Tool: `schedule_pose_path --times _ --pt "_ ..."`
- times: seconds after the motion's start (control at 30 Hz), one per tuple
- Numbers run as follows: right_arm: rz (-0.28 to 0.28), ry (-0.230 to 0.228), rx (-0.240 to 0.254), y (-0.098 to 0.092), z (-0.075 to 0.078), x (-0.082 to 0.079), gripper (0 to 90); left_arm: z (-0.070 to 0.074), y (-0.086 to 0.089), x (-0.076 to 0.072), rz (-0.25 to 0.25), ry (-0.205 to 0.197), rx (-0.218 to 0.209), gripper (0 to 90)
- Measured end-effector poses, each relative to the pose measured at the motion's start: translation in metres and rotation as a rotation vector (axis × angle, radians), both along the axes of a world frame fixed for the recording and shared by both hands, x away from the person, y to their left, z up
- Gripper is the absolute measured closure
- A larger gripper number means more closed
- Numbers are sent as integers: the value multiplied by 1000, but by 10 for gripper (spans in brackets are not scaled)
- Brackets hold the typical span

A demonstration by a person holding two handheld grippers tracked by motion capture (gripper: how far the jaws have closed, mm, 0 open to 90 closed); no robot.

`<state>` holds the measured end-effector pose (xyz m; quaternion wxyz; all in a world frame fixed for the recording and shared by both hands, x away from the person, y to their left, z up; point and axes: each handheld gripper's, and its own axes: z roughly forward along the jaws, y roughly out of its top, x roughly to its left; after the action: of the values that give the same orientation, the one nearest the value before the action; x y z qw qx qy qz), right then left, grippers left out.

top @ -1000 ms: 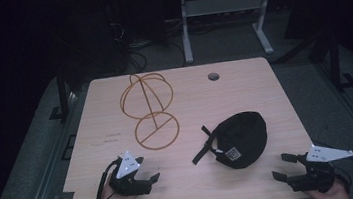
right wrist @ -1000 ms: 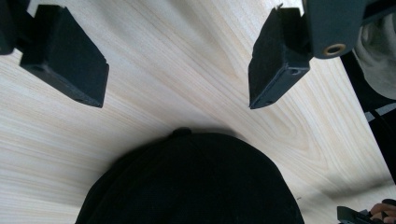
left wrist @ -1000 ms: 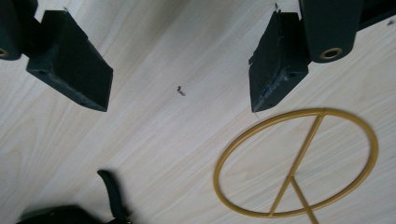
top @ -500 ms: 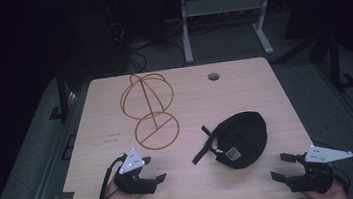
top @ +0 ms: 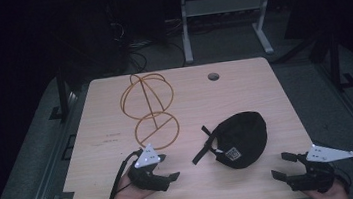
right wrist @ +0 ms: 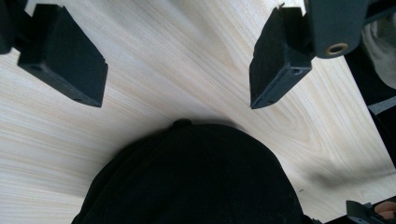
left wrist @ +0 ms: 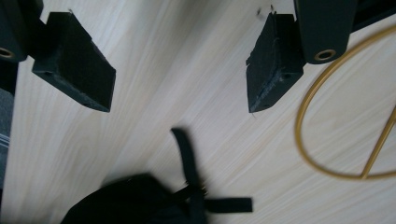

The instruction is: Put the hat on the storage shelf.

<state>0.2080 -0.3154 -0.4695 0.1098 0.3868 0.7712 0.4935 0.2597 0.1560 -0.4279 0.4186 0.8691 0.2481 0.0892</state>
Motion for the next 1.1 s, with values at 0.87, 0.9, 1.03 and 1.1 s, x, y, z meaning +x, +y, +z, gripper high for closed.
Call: schedule_pose_path --times 0.87,0.9,1.03,1.1 --pt "32 17 -18 12 -1 1 198 35 -95 18 -236 -17 54 222" --pt "31 10 -16 11 -1 1 198 37 -100 18 -242 -18 49 221" --pt "24 9 -11 8 -1 1 198 39 -115 20 -281 -25 69 221" --pt "23 7 -10 8 -1 1 198 39 -121 22 -286 -25 80 221"
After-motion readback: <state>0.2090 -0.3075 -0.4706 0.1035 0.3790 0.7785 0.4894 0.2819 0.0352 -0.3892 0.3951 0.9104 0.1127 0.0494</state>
